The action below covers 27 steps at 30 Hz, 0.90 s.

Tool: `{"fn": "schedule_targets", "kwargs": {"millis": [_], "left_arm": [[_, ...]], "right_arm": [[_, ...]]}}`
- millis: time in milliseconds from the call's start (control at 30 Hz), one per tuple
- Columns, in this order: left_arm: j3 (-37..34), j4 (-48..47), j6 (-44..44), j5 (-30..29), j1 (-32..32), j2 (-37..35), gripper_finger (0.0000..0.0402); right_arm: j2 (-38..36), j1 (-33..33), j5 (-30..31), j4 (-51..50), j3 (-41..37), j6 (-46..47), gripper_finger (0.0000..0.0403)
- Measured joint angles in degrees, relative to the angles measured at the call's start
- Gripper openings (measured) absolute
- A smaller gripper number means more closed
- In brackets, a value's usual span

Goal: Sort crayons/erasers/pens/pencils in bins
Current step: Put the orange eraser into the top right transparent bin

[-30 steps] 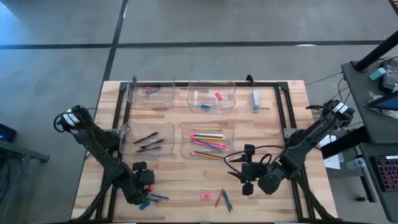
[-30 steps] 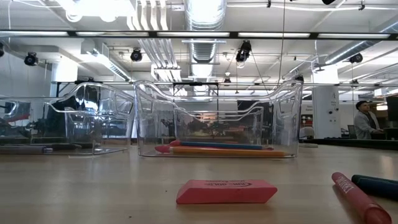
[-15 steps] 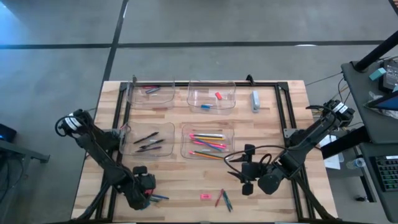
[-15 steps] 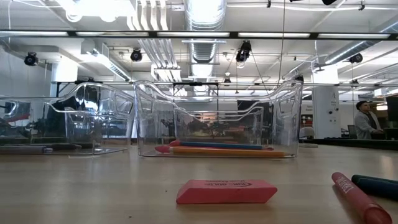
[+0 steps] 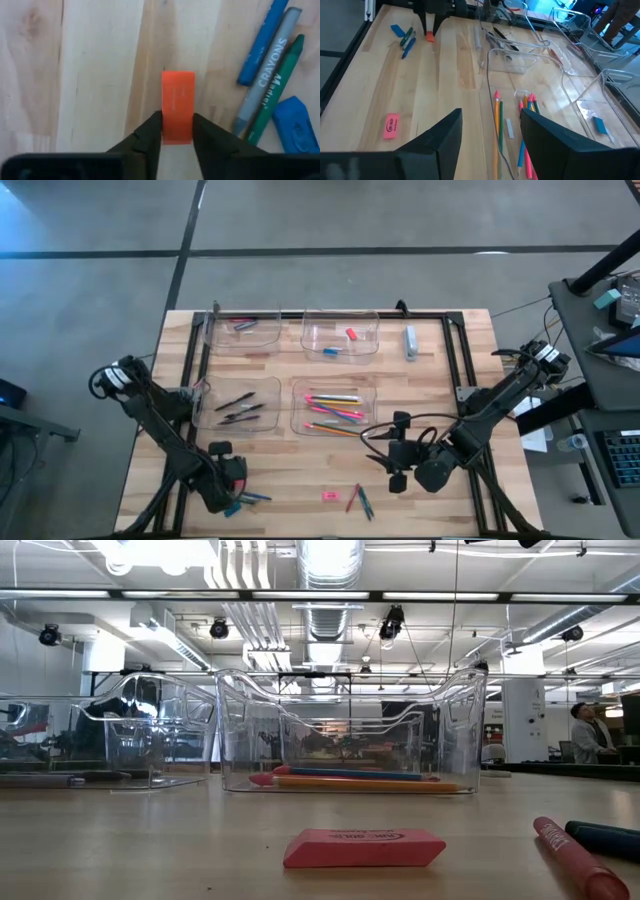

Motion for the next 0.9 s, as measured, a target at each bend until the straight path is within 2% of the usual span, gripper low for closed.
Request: {"fn": "schedule_targets", "kwargs": {"millis": [133, 233, 633, 700, 900], "left_arm": [[-0.1, -0.2, 0.4, -0.3, 0.4, -0.9, 0.0032], [-0.2, -0.4, 0.5, -0.4, 0.6, -1.7, 0.0011], [-0.5, -1.0, 1.2, -4.3, 0.9, -8.4, 0.0006], [-0.6, -1.9, 1.3, -6.7, 1.0, -8.8, 0.0004], [-0.6, -2.6, 1.3, -7.5, 1.0, -9.1, 0.0002]], "right_arm": [[0.0, 0.0, 0.0, 0.0, 0.0, 0.0, 0.0189], [0.0, 0.0, 0.0, 0.0, 0.0, 0.0, 0.0189], [0.0, 0.0, 0.0, 0.0, 0.0, 0.0, 0.0189], [0.0, 0.0, 0.0, 0.0, 0.0, 0.0, 0.0189], [0.0, 0.0, 0.0, 0.0, -0.2, 0.0, 0.0189]]}}
